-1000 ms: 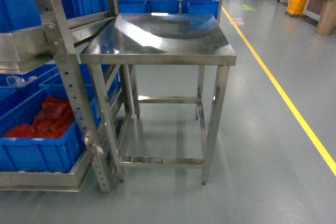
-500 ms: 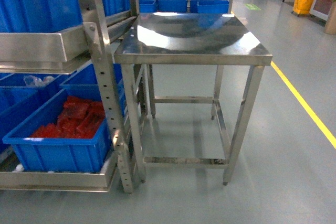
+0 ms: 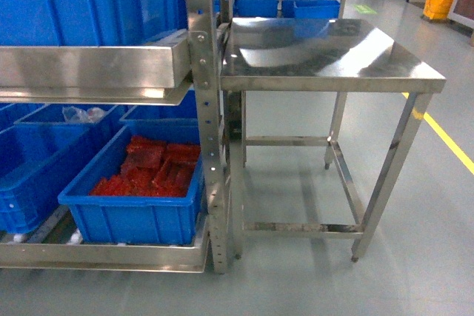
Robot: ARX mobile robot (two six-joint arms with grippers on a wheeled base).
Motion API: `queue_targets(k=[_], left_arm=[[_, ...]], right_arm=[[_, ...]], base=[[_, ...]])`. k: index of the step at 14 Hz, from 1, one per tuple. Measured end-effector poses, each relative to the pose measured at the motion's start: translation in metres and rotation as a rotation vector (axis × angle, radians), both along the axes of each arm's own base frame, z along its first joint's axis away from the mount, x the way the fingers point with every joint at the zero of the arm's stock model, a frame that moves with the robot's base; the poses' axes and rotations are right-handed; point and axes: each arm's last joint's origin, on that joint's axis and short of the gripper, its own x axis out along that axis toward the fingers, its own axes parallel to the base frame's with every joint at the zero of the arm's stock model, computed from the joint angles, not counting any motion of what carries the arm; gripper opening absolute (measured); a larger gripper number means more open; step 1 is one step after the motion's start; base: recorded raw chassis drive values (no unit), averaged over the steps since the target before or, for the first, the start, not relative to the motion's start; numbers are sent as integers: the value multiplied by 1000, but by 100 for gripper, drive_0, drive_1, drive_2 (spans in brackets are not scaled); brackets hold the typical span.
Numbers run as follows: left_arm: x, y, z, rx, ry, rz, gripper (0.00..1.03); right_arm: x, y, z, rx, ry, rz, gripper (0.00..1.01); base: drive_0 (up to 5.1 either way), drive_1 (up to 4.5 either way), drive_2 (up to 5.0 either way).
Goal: Sort blue parts and orange caps into right shelf containers
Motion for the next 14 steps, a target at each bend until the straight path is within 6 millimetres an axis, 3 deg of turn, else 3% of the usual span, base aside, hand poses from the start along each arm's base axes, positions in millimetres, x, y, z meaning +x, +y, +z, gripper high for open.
queue_targets(k=[14], left_arm=[[0,0,0,0,0,0,43]], right_arm=[[0,0,0,0,0,0,44]], base=[[-502,240,240]])
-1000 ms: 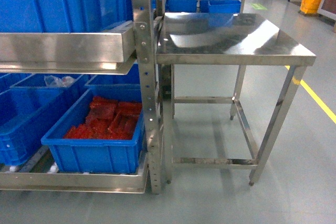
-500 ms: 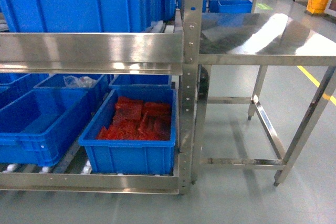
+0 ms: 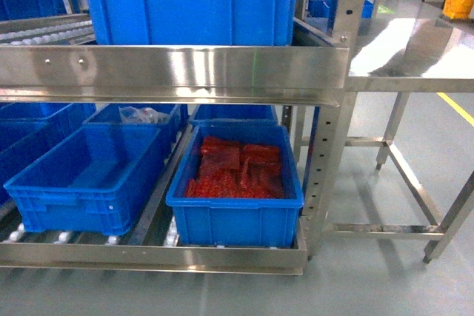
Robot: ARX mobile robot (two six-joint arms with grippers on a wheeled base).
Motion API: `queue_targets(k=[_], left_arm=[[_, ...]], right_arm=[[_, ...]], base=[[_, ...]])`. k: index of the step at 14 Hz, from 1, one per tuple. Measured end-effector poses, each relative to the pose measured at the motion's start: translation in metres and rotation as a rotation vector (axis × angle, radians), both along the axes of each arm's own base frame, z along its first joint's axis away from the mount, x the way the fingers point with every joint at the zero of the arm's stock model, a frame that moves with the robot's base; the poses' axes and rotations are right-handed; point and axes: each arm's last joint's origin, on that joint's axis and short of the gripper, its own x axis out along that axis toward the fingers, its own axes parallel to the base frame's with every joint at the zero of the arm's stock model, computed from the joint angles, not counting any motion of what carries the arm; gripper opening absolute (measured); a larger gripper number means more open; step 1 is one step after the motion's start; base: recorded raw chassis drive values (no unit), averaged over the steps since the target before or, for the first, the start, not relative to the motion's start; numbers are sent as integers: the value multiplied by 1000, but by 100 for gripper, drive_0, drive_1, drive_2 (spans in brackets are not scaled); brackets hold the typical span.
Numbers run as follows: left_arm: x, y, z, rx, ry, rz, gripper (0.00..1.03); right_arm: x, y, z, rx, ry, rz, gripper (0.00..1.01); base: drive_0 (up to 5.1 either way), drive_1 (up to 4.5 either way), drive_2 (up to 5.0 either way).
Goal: Sort blue parts and orange caps into right shelf containers
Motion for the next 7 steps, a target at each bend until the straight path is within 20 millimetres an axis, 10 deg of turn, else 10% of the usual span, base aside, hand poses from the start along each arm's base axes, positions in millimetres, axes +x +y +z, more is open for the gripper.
queue_targets(k=[7], left_arm=[[0,0,0,0,0,0,43]], right_arm=[[0,0,0,0,5,1,44]], base=[[-499,246,246]])
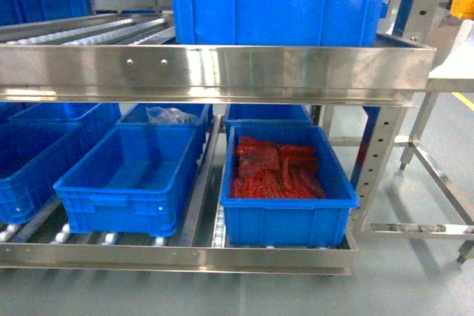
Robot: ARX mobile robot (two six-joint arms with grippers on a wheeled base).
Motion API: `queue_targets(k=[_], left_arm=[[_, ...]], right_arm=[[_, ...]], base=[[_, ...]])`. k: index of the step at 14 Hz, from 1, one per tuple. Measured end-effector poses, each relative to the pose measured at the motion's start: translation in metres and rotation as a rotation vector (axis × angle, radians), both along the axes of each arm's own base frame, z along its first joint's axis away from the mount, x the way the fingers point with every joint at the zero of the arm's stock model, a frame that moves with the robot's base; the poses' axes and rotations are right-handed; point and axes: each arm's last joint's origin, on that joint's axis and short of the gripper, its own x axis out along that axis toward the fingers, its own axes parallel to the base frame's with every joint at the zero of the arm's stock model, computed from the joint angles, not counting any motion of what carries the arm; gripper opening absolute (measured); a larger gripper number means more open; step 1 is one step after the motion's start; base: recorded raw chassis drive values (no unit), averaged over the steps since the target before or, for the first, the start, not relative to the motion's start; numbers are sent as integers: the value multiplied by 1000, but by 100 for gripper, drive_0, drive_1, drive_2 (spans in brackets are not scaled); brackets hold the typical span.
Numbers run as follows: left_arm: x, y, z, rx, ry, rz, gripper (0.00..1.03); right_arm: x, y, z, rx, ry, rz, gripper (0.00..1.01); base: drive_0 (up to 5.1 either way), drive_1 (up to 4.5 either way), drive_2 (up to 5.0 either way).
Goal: Sort blue parts and orange caps into right shelf containers
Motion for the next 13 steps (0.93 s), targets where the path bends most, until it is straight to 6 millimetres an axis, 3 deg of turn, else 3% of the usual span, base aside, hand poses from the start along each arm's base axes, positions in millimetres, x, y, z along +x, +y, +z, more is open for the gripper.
queue_targets(k=[13], left_arm=[[0,0,0,0,-2,-1,43]], right_arm=[[0,0,0,0,-5,1,44]], base=[[-503,242,242]])
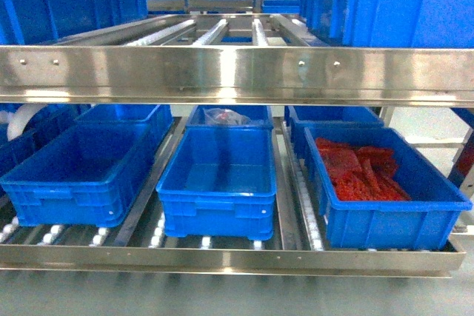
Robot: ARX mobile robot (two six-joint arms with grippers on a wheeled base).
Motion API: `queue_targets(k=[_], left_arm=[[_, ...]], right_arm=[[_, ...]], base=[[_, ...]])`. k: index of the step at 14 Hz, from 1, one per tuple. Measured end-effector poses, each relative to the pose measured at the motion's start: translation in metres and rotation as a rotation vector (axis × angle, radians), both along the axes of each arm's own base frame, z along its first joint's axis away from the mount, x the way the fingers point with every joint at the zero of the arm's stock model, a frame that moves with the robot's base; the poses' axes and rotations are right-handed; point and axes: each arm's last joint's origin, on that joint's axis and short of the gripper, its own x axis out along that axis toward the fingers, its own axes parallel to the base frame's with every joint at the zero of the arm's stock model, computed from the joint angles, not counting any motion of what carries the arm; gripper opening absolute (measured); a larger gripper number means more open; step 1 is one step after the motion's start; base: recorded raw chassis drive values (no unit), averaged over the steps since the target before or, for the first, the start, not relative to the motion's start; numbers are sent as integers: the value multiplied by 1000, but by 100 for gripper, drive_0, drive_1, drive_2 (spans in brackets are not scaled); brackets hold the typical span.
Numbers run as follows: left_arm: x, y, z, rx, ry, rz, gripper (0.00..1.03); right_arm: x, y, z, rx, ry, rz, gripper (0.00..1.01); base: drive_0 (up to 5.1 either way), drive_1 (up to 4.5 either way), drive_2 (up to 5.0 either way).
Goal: Sort blue parts and orange caps into right shelf containers
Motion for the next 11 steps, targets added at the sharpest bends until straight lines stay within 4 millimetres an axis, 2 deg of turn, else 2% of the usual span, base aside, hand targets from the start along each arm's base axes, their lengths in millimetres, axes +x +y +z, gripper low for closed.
queue_targets(k=[11], left_arm=[[0,0,0,0,1,0,43]], right_arm=[[0,0,0,0,0,0,44]], base=[[-492,253,253]])
